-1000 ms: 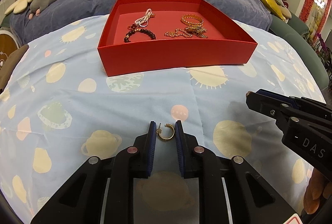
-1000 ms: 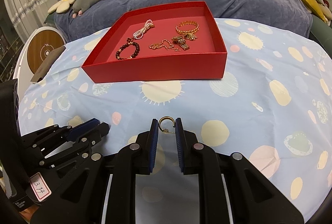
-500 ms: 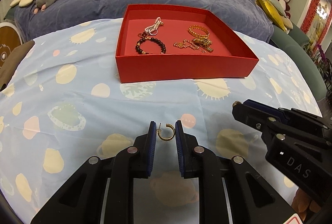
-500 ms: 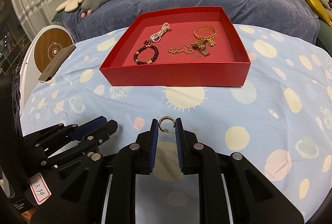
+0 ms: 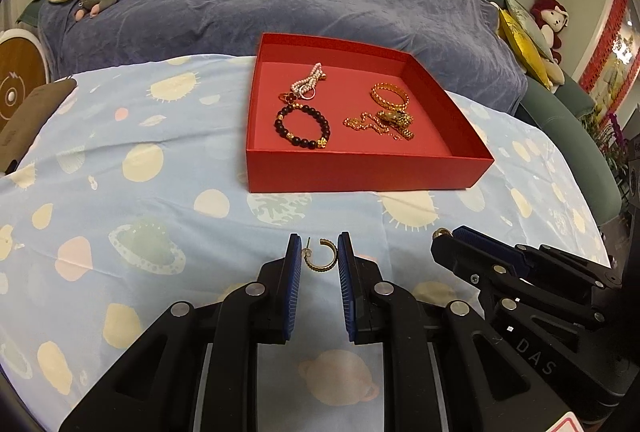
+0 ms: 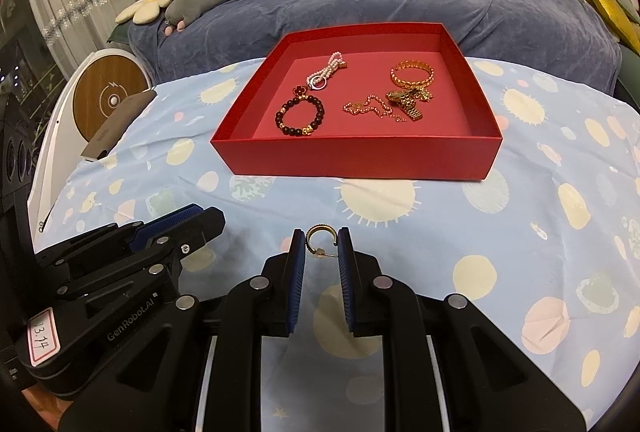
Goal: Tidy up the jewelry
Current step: 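Carry both hoop earrings over the red box and lower them in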
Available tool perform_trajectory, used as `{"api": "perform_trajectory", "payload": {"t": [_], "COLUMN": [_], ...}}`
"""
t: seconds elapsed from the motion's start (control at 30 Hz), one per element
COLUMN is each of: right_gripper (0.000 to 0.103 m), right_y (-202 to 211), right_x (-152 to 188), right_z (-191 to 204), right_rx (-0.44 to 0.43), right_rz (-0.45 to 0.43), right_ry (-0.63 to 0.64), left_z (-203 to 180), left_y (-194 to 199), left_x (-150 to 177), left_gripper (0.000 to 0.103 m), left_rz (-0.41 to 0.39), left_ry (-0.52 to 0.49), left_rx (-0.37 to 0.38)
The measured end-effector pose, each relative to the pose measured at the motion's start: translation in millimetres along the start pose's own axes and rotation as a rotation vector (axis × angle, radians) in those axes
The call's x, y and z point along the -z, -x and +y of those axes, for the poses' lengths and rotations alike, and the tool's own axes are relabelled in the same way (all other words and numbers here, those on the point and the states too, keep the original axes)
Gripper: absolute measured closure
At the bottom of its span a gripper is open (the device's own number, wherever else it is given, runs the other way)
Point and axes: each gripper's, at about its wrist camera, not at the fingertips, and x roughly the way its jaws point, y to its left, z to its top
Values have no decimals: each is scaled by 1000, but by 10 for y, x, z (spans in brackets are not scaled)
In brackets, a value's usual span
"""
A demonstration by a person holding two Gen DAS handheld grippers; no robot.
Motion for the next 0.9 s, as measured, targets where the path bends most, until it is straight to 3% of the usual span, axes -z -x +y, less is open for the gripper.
{"api": "perform_trajectory", "payload": {"t": [0.43,0.9], "right_gripper": [87,87], "right_y": [143,-155], "right_x": [-362,-1051], "right_z": [-175,-424], "right_rx": [5,61], "right_rz": [-54,-111], "right_ry": [-15,-1], "left_z": [-89,-272], "left_y": [30,-419], "left_x": [-338,-1017], "left_gripper": [87,87], "left_rz": [-50,-93], "left_ry": [-22,-63], "left_rx": [-23,-43]}}
